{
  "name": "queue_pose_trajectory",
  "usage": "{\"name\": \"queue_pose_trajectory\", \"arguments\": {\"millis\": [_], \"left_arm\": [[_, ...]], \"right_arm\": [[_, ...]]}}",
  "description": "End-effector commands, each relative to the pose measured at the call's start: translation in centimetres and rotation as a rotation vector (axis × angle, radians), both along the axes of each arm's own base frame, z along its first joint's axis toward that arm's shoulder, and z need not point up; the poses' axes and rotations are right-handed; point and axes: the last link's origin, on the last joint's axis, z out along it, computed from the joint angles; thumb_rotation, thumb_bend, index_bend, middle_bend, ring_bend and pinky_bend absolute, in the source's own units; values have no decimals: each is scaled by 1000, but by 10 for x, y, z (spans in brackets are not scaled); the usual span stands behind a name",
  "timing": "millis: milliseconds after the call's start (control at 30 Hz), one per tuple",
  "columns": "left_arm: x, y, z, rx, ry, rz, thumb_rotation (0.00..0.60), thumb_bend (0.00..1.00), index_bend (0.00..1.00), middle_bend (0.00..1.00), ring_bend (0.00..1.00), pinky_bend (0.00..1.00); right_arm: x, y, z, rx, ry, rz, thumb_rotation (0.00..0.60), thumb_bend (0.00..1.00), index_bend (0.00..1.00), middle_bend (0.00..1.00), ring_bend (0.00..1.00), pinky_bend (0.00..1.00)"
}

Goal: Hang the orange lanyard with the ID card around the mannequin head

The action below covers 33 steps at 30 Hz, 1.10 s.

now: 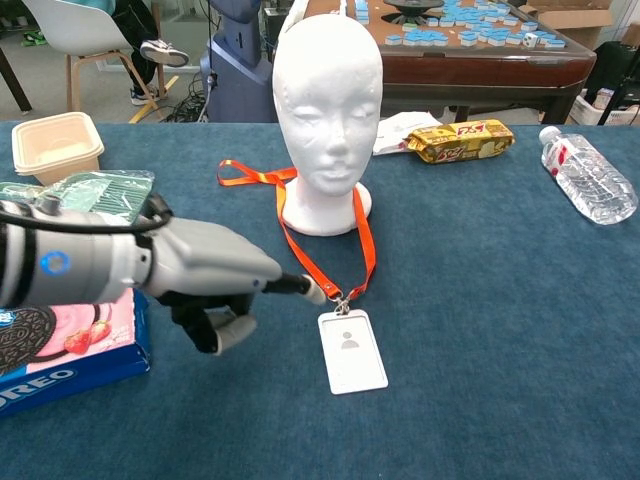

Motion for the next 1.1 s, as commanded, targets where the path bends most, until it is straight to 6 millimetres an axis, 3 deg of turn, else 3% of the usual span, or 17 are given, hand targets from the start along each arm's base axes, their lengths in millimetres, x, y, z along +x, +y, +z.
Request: {"name": "queue_pose_trajectory", "arguments": {"millis": [33, 200, 500, 667, 800, 933, 1100], "left_arm": [[-29, 0, 38, 88, -73, 88, 600, 652, 74, 862, 877, 881], [-68, 3, 81, 241, -143, 177, 600, 651, 102, 830, 848, 871], [-137, 5, 137, 522, -216, 340, 600, 609, 109, 719, 720, 850], [-169, 0, 154, 680, -254, 397, 600, 469, 109, 655, 623, 808], [-196, -11, 164, 814, -258, 436, 600, 354, 109, 544, 537, 709], [-213, -28, 167, 881, -257, 461, 557, 307, 109, 415, 449, 592], [-221, -49, 168, 949, -271, 450, 539, 305, 109, 384, 425, 546]], "right_arm": [[-2, -2, 5, -12, 2, -13, 600, 284, 178, 603, 590, 659], [-4, -6, 9, -27, 7, -27, 600, 284, 178, 603, 590, 659], [-11, -11, 7, -13, 29, -62, 600, 241, 178, 544, 521, 610], [-15, -12, 4, 12, 53, -82, 600, 191, 178, 475, 443, 526], [-18, -12, 2, 59, 74, -94, 600, 165, 129, 392, 337, 401], [-17, -15, 0, 77, 95, -57, 600, 163, 94, 337, 266, 331], [-18, -17, -4, 104, 107, -5, 600, 163, 92, 334, 263, 321]]}}
